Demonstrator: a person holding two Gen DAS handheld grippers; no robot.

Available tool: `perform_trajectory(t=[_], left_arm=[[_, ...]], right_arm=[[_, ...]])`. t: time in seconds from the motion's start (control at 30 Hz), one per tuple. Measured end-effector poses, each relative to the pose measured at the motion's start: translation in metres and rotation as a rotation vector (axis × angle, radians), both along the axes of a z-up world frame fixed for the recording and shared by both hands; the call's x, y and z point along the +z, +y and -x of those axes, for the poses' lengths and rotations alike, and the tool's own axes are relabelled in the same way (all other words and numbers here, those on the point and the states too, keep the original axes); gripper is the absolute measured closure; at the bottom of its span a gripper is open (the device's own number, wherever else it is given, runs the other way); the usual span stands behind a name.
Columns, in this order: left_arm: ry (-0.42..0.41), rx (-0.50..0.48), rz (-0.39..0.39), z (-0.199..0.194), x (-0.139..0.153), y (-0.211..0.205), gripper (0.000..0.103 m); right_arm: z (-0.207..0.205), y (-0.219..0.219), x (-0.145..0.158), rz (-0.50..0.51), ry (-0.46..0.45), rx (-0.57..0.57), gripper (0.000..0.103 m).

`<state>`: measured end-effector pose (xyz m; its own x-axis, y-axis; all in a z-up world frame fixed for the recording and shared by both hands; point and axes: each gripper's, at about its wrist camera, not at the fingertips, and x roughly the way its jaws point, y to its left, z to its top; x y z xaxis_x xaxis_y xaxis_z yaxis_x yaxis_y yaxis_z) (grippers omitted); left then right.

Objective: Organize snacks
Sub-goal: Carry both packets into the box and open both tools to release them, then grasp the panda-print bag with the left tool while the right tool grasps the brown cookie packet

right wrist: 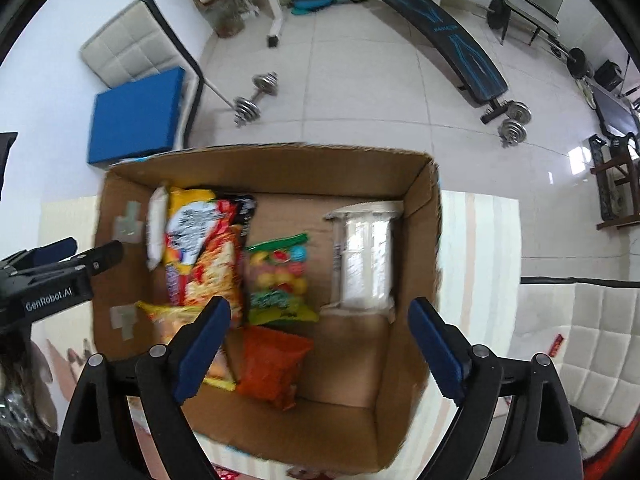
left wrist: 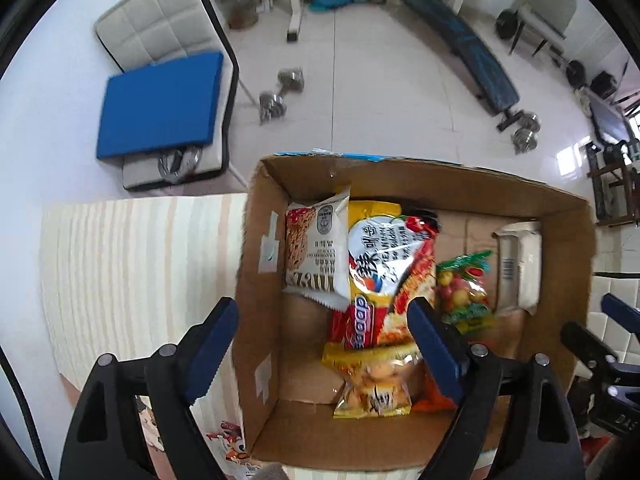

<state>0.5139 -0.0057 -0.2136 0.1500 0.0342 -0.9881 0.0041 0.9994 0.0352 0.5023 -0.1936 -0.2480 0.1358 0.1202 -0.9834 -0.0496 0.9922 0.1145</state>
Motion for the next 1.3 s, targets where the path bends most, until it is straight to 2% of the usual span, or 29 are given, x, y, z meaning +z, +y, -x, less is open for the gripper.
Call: perform_trajectory(t=[0.2,0.37,0.5,0.67,0.8,0.97,1.3], left_arm=[[-0.159,-0.007,0.017,0.064,0.036,0.004,0.017],[-0.185,-0.002,0.004,0.122,0.037,0.008,0.017],[-0.152,0.025,0.000,0.162,0.021,0.018,0.017],[-0.108,0.022,-0.043,0.204,-0.007,0.029,0.017],[-0.046,0.071,-0.021,0.227,-0.037,0.049,0.017],[0.017,0.147,0.008,0.232,-0.067,0.078,0.017],[0.149,0.118,0.025,0.209,-0.125,0.091,0.017]], right_arm=[[0.065,0.015,0.011,-0.064,-0.050,0.000,0.010],[0.124,0.015,0.002,-0.102,-0.036,-0.058,0.010],[0.172,0.005,-0.019,-0.136,0.015,-0.160,0.010],[0.221,-0.010,-0.055,-0.134,0.086,-0.292,0.010],[0.242,-0.018,-0.084,-0.123,0.134,-0.373,0.010],[0.258,-0.021,-0.114,-0.117,0.184,-0.434,0.010],[0.263,-0.027,-0.151,-0.088,0.259,-0.472,0.010]])
